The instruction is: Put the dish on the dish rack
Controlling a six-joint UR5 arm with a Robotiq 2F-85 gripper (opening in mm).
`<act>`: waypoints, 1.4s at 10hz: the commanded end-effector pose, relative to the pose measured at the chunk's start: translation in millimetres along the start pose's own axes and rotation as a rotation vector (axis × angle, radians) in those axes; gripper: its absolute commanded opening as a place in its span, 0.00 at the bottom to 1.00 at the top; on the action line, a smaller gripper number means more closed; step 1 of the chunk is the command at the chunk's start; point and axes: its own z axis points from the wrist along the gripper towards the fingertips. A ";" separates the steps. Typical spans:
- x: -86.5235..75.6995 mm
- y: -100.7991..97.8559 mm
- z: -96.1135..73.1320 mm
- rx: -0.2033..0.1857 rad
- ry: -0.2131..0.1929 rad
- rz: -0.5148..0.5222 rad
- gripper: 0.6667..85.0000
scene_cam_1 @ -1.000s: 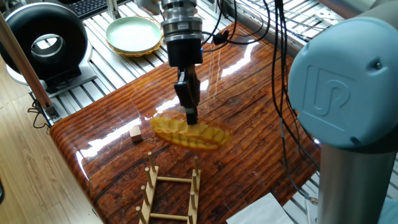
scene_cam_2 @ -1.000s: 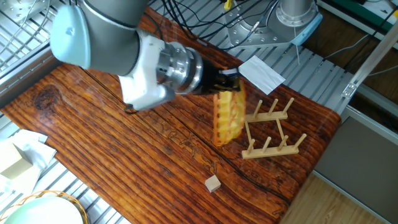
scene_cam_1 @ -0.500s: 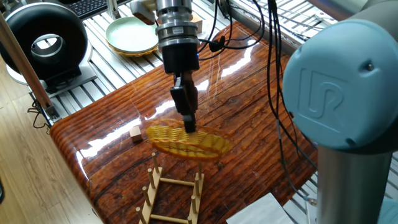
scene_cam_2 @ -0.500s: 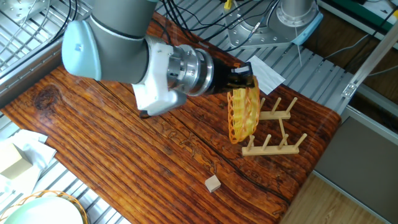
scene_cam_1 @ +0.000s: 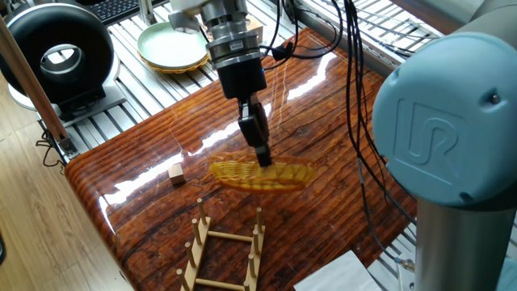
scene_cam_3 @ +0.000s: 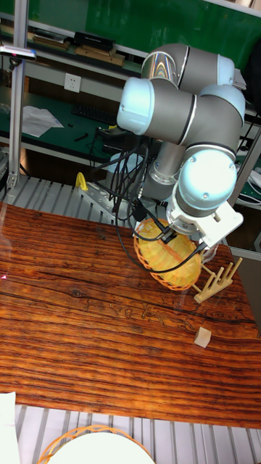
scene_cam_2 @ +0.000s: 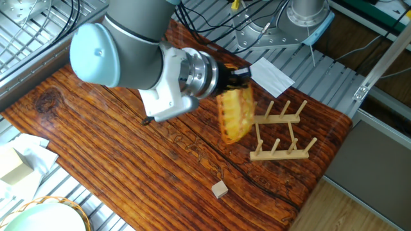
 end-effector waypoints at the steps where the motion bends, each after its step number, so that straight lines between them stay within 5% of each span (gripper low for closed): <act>1: 4.6 -10.8 -4.0 0.031 0.007 0.014 0.00; 5: 4.9 -10.6 -7.4 0.020 -0.010 0.001 0.00; 10: -21.0 -19.3 -9.3 0.054 -0.109 -0.010 0.00; 14: -28.2 -32.7 -11.3 0.104 -0.138 0.008 0.00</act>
